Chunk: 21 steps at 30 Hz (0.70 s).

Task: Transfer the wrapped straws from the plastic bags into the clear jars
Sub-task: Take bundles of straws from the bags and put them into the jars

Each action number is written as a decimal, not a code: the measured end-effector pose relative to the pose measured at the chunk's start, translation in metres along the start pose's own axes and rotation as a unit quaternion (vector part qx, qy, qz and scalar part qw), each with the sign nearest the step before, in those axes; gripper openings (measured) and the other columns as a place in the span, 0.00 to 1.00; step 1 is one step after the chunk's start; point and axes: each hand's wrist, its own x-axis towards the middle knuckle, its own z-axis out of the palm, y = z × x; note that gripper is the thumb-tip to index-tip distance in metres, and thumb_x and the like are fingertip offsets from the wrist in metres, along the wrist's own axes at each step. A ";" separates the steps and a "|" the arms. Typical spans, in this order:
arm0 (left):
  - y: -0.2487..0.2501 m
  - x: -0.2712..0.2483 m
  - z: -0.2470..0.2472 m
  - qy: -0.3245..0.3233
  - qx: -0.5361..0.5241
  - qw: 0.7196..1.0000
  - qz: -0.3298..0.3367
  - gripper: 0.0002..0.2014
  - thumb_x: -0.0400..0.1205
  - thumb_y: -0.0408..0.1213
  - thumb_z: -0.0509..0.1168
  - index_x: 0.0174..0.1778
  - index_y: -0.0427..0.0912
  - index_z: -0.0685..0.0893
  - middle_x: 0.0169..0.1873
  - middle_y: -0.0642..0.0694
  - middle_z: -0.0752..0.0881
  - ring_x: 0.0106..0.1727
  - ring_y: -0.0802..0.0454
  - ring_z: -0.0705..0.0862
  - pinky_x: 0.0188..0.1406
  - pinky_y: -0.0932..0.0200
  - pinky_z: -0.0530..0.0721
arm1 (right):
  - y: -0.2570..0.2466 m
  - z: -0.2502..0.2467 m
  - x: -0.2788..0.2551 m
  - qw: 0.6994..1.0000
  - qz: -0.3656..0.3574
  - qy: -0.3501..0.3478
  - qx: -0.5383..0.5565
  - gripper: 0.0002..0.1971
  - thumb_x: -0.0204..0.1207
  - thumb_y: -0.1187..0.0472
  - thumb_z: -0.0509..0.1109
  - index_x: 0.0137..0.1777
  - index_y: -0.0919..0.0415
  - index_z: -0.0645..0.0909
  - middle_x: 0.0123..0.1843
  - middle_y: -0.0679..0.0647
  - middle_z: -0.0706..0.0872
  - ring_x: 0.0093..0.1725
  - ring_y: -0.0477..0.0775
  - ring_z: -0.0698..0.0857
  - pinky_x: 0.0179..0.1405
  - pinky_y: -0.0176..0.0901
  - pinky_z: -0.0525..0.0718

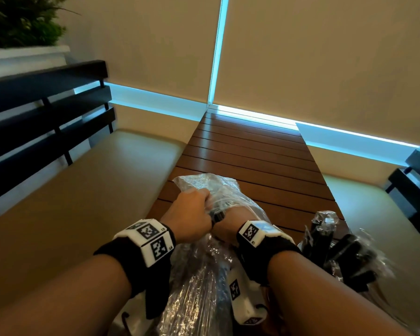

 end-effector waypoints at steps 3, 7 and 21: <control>0.002 0.001 0.002 0.010 -0.003 1.000 -0.024 0.12 0.79 0.31 0.67 0.34 0.48 0.71 0.42 0.45 0.82 0.38 0.52 0.79 0.33 0.63 0.78 | -0.003 -0.014 -0.017 1.000 0.009 -0.005 0.010 0.22 0.83 0.59 0.65 0.76 0.64 0.73 0.67 0.59 0.82 0.70 0.59 0.79 0.66 0.48 0.76; 0.008 0.006 0.005 0.022 0.019 0.998 -0.052 0.08 0.77 0.32 0.68 0.37 0.44 0.75 0.40 0.44 0.84 0.38 0.49 0.80 0.38 0.54 0.83 | -0.006 -0.032 -0.052 1.000 -0.001 -0.008 -0.028 0.13 0.76 0.57 0.70 0.58 0.58 0.81 0.55 0.55 0.86 0.53 0.57 0.86 0.47 0.45 0.84; 0.033 0.001 0.006 0.036 0.093 0.987 -0.129 0.09 0.82 0.35 0.62 0.36 0.42 0.74 0.46 0.36 0.87 0.46 0.40 0.85 0.39 0.56 0.76 | 0.031 -0.135 -0.175 0.996 0.003 -0.023 -0.085 0.09 0.79 0.55 0.67 0.55 0.57 0.77 0.38 0.50 0.77 0.35 0.47 0.78 0.29 0.36 0.77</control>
